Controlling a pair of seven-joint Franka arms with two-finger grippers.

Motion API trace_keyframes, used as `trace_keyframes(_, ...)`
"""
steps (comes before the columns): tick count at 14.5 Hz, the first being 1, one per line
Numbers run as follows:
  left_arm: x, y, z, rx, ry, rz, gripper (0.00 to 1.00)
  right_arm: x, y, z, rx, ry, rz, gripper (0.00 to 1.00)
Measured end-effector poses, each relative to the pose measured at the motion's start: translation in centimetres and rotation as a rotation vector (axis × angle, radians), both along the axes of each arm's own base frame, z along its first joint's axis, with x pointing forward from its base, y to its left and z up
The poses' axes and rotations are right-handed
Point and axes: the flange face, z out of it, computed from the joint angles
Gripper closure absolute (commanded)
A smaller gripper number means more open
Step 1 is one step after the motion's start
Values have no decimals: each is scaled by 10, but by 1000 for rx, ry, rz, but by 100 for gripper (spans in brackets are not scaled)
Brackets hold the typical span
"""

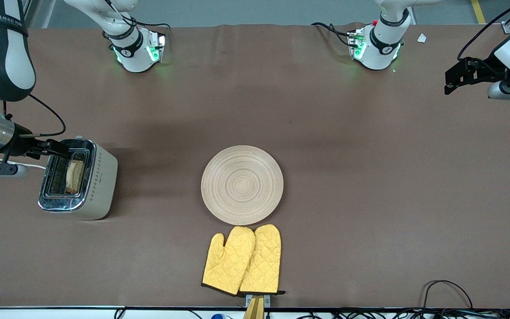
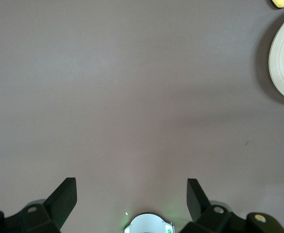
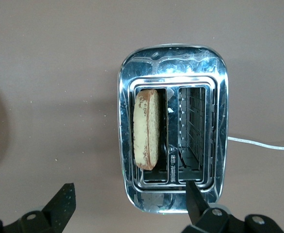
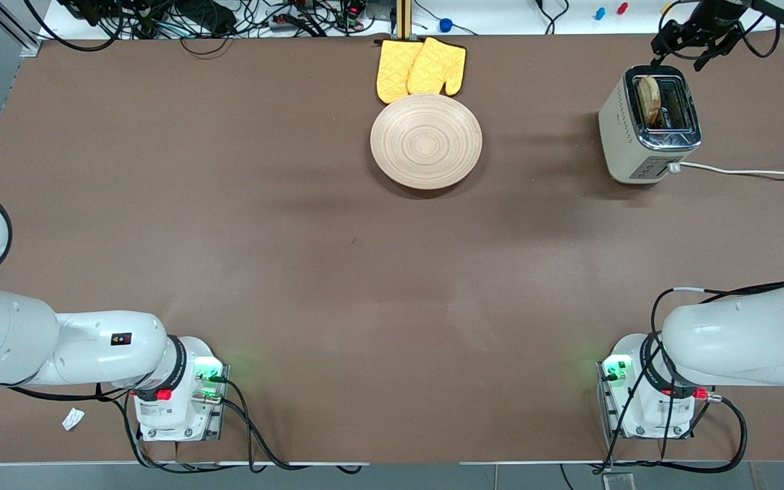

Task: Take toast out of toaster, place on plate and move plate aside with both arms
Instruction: 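Move the right gripper over the toaster and lower onto the toast, then close the right gripper on the toast and lift it out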

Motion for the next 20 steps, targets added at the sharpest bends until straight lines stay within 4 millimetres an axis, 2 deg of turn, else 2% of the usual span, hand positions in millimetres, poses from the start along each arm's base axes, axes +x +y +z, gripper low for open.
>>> trace_keyframes(9, -1, -8, 6, -2, -13, -15, 0, 22, -5, -75, 8, 29, -7, 0)
trace_keyframes(10, -1, -9, 7, -2, -16, -17, 0, 23, -5, -82, 9, 36, -7, 4)
trace_keyframes(12, -1, -9, 8, -2, -18, -17, 0, 26, -5, -94, 10, 43, -7, 73)
trace_keyframes(13, 0, -8, 8, -3, -17, -16, 0, 26, -5, -97, 10, 47, -7, 93)
trace_keyframes(14, 0, -7, 7, -3, -17, -14, 0, 26, -5, -99, 10, 50, -6, 100)
trace_keyframes(20, 4, 0, 4, -4, -11, -1, 0, 27, -7, -97, 8, 46, -8, 100)
